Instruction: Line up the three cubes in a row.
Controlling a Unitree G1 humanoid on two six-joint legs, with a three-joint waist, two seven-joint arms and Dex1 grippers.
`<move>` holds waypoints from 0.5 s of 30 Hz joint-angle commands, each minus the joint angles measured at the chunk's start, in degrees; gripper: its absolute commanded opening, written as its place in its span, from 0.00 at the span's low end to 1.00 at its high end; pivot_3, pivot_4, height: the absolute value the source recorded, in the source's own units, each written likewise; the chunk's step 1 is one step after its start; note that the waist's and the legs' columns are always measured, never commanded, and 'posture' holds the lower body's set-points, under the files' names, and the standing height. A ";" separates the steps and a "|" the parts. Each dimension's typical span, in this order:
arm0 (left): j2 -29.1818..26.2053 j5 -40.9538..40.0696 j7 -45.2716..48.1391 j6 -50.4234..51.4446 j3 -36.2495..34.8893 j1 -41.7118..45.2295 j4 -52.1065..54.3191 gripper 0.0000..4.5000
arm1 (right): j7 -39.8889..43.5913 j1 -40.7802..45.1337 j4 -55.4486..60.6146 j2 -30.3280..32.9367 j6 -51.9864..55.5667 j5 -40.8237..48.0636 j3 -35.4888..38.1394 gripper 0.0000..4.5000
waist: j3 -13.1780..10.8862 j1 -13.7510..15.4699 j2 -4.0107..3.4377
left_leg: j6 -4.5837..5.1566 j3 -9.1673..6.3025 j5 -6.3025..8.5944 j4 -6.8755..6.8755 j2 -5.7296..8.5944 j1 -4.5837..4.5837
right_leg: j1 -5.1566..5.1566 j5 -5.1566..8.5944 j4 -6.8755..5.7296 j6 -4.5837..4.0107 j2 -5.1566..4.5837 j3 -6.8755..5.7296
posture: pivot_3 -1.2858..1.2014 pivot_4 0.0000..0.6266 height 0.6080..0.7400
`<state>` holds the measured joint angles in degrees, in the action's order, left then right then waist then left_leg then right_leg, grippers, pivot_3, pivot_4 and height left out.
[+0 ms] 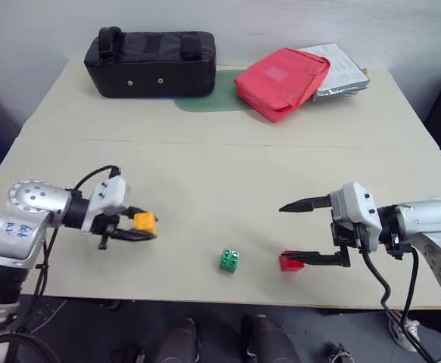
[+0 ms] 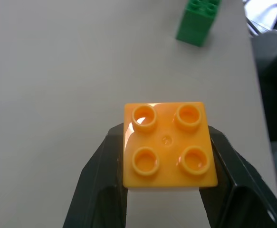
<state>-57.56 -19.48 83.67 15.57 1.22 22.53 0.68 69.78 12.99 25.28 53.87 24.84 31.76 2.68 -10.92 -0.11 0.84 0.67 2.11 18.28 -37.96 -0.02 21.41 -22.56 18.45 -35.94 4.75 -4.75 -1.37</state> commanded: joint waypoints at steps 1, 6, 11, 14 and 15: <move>0.00 1.31 3.08 -5.59 1.71 -0.74 -0.36 0.54 | 0.23 -1.21 2.73 1.06 -1.26 -0.33 1.27 1.00 | 0.00 -0.13 0.00 | 0.01 0.00 0.01 0.00 0.00 0.00 | 0.00 0.00 0.00 0.00 0.00 0.01 | 0.52 0.24 1.00; 3.37 1.63 1.93 -6.08 3.77 0.72 -0.13 0.80 | -0.75 -2.62 4.15 1.34 -0.29 -0.08 2.22 1.00 | 0.00 -0.11 0.00 | 0.04 0.00 0.02 0.01 -0.02 0.01 | -0.03 -0.01 -0.04 0.01 0.03 0.00 | 0.52 0.24 1.00; 4.18 2.23 1.12 -6.31 3.75 0.04 -0.66 0.80 | -1.88 -3.72 5.42 1.74 0.41 0.53 3.44 1.00 | 0.00 -0.15 0.00 | 0.14 0.01 0.07 0.00 -0.02 0.01 | -0.04 -0.01 -0.06 0.02 0.07 0.00 | 0.52 0.24 1.00; 4.07 1.70 0.53 -5.37 2.92 -0.05 -0.93 0.80 | -2.08 -4.11 5.49 1.91 0.46 0.53 3.96 1.00 | 0.00 -0.11 0.00 | 0.15 0.01 0.07 0.00 -0.02 0.01 | -0.03 -0.02 -0.06 0.03 0.08 0.00 | 0.52 0.24 1.00; 4.10 1.39 0.26 -4.79 2.62 0.10 -0.94 0.80 | -2.06 -4.10 5.36 1.95 0.36 0.44 4.01 1.00 | 0.00 -0.10 0.00 | 0.15 0.01 0.07 0.00 -0.02 0.01 | -0.03 -0.02 -0.06 0.03 0.08 0.01 | 0.52 0.24 1.00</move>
<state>-52.70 -17.41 84.37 10.20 5.54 22.35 -0.74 67.85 9.00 29.13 55.07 25.29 31.52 5.08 -10.92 -0.21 0.84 0.82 2.12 18.35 -37.97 -0.04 21.42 -22.58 18.43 -36.00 4.78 -4.67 -1.37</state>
